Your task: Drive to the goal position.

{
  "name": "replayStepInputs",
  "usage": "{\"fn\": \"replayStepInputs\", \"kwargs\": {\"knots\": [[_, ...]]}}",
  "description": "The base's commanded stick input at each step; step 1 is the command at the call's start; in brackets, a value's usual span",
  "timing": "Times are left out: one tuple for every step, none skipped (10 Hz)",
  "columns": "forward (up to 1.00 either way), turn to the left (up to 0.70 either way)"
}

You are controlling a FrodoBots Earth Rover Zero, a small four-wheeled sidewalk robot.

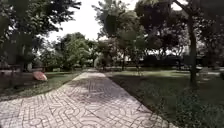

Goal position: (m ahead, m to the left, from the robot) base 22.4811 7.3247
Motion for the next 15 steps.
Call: {"fn": "replayStepInputs", "kwargs": {"knots": [[0.70,0.00],[0.70,0.00],[0.70,0.00],[0.70,0.00],[0.70,0.00],[0.70,0.00],[0.70,0.00],[0.70,0.00],[0.70,0.00],[0.70,0.00],[0.70,0.00],[0.70,0.00],[0.70,0.18],[0.70,0.00],[0.70,0.00]]}}
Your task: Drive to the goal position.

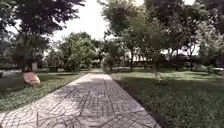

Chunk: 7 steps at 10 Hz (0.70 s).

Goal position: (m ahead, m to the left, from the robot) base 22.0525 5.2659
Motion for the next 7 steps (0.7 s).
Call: {"fn": "replayStepInputs", "kwargs": {"knots": [[0.70,0.00],[0.70,0.00],[0.70,0.00],[0.70,0.00],[0.70,0.00],[0.70,0.00],[0.70,0.00]]}}
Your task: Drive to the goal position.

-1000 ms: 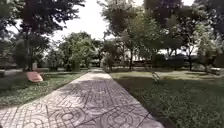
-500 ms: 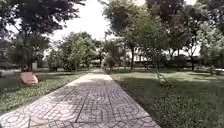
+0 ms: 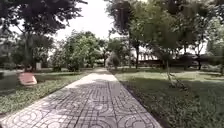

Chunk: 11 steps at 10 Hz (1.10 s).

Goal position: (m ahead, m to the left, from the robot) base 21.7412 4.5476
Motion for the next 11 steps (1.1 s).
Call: {"fn": "replayStepInputs", "kwargs": {"knots": [[0.70,0.00],[0.70,0.00],[0.70,0.00],[0.70,0.00],[0.70,0.00],[0.70,0.00],[0.70,0.00],[0.70,0.00],[0.70,0.00],[0.70,0.00],[0.70,0.00]]}}
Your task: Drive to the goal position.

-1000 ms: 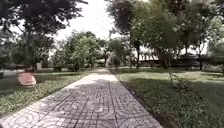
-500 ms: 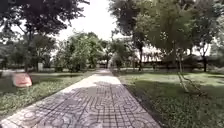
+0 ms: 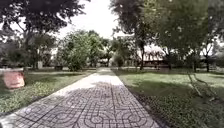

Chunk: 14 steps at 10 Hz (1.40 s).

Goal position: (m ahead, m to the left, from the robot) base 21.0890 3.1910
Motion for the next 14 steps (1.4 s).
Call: {"fn": "replayStepInputs", "kwargs": {"knots": [[0.70,0.00],[0.70,0.00],[0.70,0.00],[0.70,0.00],[0.70,0.00],[0.70,0.00],[0.70,0.00],[0.70,0.00],[0.70,0.00],[0.70,0.00],[0.70,0.00],[0.70,0.00],[0.70,0.00],[0.70,0.00]]}}
